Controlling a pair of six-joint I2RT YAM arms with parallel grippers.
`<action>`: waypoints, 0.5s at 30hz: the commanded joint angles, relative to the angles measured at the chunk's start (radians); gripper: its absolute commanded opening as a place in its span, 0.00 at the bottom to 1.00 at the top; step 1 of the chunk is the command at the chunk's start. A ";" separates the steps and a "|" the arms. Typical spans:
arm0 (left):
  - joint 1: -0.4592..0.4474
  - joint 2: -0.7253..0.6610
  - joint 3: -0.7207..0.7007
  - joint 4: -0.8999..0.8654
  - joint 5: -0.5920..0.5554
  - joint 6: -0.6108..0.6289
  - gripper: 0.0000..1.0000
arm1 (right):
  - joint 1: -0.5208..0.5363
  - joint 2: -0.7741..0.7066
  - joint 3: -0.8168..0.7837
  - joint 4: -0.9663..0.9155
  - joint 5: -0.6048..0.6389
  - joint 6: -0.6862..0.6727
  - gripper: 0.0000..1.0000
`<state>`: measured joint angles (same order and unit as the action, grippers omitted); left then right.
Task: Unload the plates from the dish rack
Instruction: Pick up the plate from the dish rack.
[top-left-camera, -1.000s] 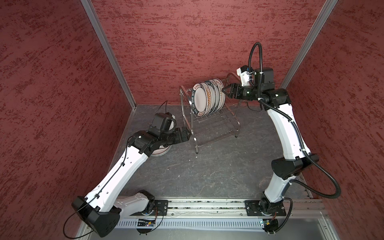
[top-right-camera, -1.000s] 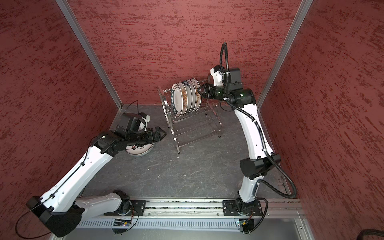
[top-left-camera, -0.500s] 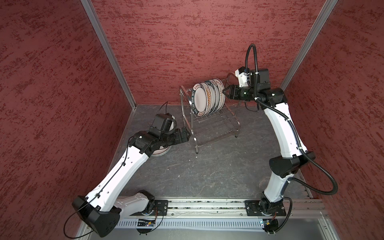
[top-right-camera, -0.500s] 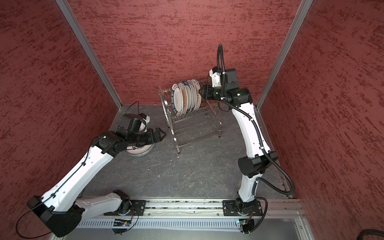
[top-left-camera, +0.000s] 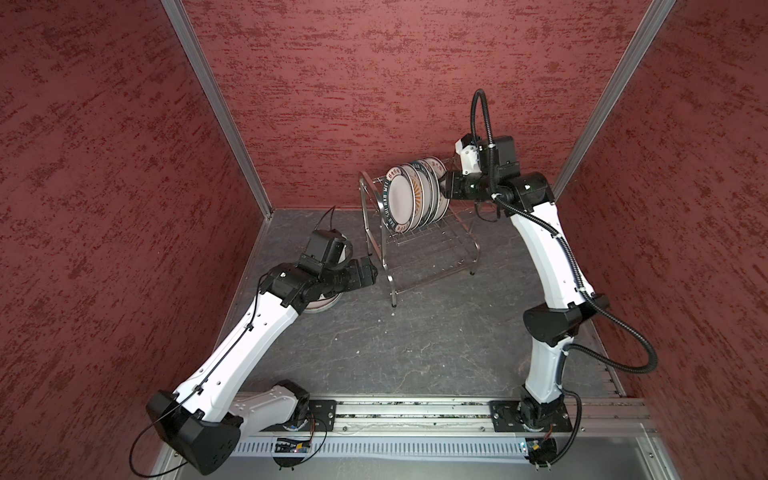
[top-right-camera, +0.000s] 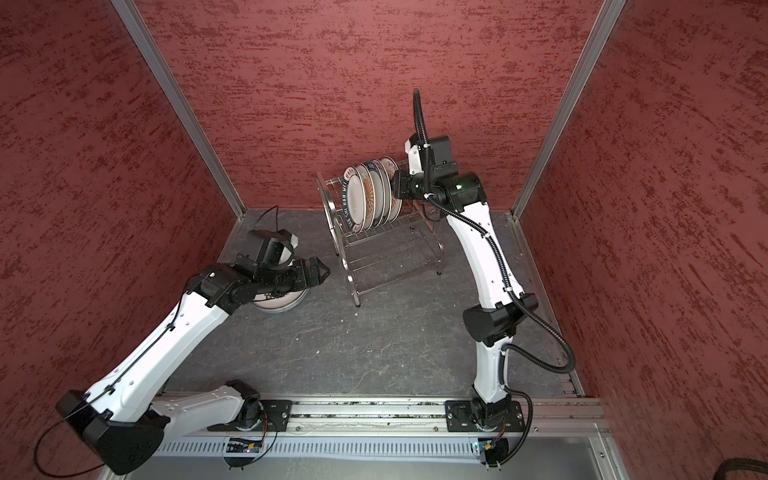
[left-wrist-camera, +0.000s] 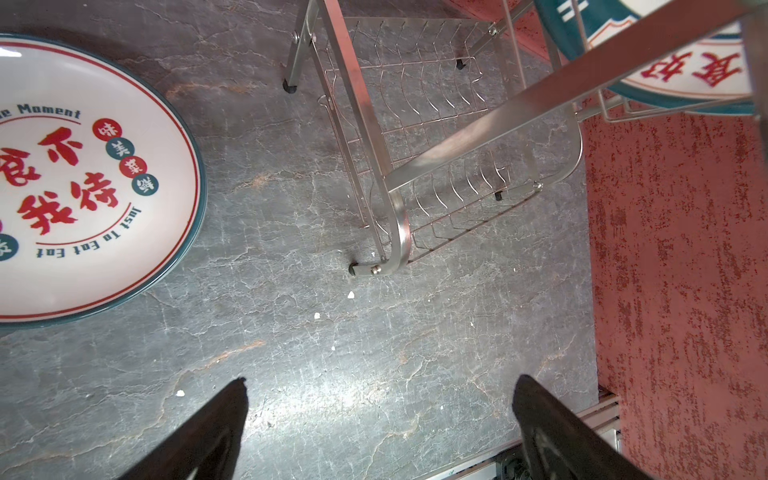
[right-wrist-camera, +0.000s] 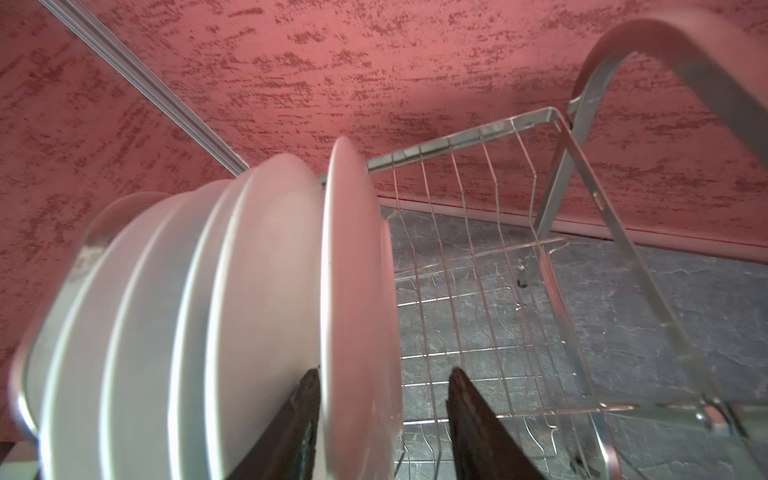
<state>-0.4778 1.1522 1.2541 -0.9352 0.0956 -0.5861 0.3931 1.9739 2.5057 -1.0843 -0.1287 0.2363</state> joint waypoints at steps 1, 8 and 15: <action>0.012 -0.021 -0.014 -0.001 -0.014 0.011 1.00 | 0.025 0.014 0.023 -0.022 0.078 -0.021 0.48; 0.016 -0.016 -0.032 0.003 -0.019 0.009 1.00 | 0.059 0.032 0.027 -0.011 0.100 -0.012 0.44; 0.020 -0.020 -0.054 0.006 -0.023 0.009 0.99 | 0.078 0.049 0.024 -0.015 0.125 -0.006 0.38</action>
<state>-0.4648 1.1454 1.2095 -0.9348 0.0937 -0.5865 0.4549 2.0068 2.5057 -1.0912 -0.0349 0.2352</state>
